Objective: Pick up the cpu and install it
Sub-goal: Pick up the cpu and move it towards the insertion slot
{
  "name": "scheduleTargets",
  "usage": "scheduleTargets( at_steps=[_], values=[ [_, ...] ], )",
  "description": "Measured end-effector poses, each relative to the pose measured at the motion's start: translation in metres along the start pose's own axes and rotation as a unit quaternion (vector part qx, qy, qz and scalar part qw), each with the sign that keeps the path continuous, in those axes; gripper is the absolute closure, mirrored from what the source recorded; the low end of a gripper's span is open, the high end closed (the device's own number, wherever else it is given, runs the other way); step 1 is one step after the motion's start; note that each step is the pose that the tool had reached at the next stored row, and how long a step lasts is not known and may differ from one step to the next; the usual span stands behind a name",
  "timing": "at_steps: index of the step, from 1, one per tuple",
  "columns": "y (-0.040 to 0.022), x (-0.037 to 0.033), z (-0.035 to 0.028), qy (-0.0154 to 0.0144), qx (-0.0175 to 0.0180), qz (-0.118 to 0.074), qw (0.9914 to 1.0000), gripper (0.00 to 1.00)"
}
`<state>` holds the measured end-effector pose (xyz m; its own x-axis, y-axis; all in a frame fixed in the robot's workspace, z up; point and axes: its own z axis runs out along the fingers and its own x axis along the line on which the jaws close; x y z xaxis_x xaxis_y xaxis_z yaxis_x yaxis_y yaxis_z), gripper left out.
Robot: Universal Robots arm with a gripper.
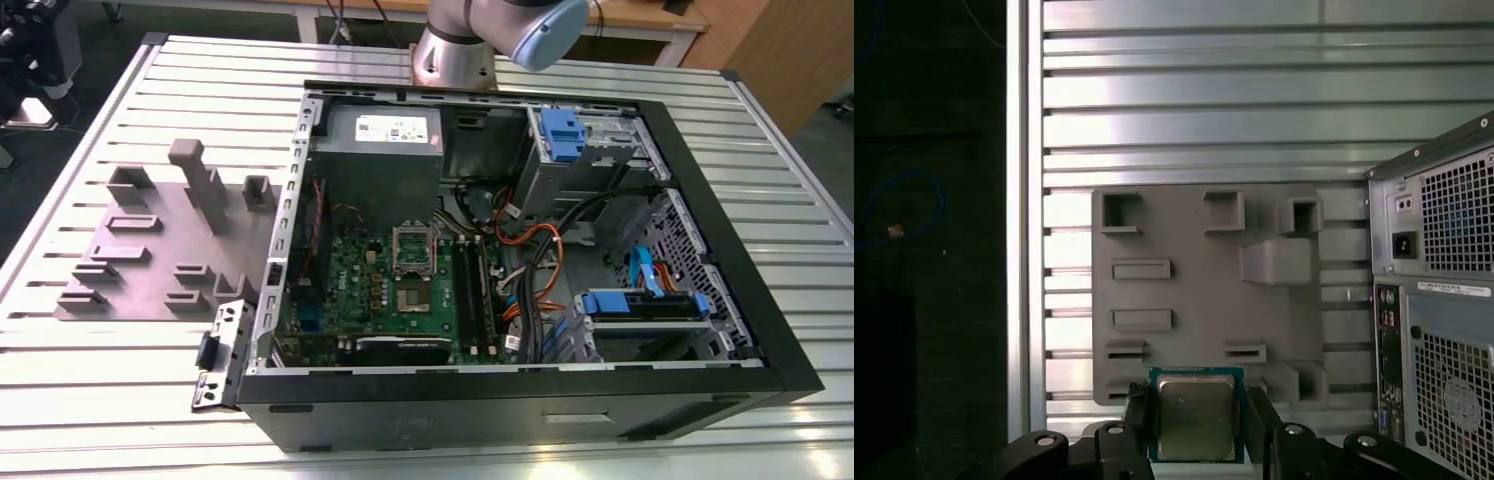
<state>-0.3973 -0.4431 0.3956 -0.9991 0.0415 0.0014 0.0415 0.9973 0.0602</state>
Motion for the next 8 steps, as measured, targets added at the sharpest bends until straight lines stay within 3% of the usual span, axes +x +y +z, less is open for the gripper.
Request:
scheduleTargets(
  at_steps=[8],
  values=[
    [-0.0007, -0.0046, 0.0002, 0.0, 0.0001, 0.0, 1.0, 0.53]
  ],
)
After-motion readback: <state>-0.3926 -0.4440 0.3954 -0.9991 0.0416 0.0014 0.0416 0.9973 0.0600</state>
